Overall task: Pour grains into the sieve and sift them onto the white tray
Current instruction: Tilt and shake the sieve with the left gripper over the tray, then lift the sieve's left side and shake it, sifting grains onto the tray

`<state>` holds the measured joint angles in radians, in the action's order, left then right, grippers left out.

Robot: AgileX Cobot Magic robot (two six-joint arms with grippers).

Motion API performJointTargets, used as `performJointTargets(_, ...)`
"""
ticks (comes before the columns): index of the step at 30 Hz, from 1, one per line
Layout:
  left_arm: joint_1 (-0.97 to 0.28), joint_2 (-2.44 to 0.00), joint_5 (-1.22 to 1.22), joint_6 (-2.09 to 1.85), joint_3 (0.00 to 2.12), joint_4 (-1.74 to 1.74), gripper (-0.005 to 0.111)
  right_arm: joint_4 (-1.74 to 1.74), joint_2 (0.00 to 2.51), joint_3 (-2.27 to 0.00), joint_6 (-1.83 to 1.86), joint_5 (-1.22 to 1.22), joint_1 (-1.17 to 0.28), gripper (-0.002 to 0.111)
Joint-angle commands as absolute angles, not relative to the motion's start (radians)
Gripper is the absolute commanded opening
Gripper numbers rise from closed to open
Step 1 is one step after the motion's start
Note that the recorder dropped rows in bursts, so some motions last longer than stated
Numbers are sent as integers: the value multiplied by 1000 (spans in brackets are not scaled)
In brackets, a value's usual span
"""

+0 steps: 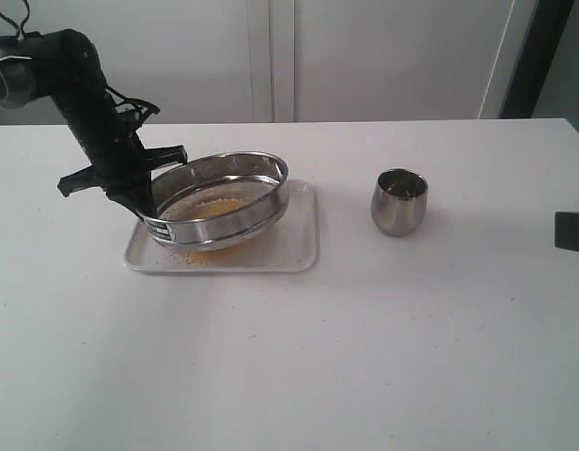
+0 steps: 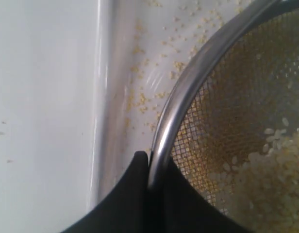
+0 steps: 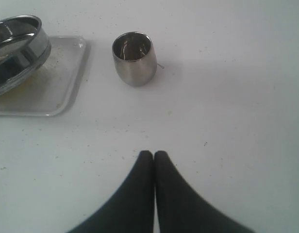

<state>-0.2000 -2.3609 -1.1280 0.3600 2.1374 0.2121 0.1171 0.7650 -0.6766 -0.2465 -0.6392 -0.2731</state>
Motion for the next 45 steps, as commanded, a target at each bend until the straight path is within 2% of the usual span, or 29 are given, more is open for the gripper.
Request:
performJointTargets(1,-179,-2345,-1221,367,2146,286,0,127,759,-673,-240,-634,-267,0)
performJointTargets(11,-153,-2345,-1196,307,2146,285,0,127,759,-673,-240,-634,-267,0)
performJointTargets(17,-212,-2345,-1125,227,2146,273,0,127,759,-673,-240,-634,-267,0)
performJointTargets(26,-194,-2338,-1140,318,2146,41,0,127,759,-673,-240,-634,-267,0)
performJointTargets(34,-299,-2338,-1057,268,2148,48,0,127,759,-673,-240,-634,-267,0)
performJointTargets(45,-230,-2315,-1074,301,2154,107,0,129,759,-673,-240,-634,-267,0)
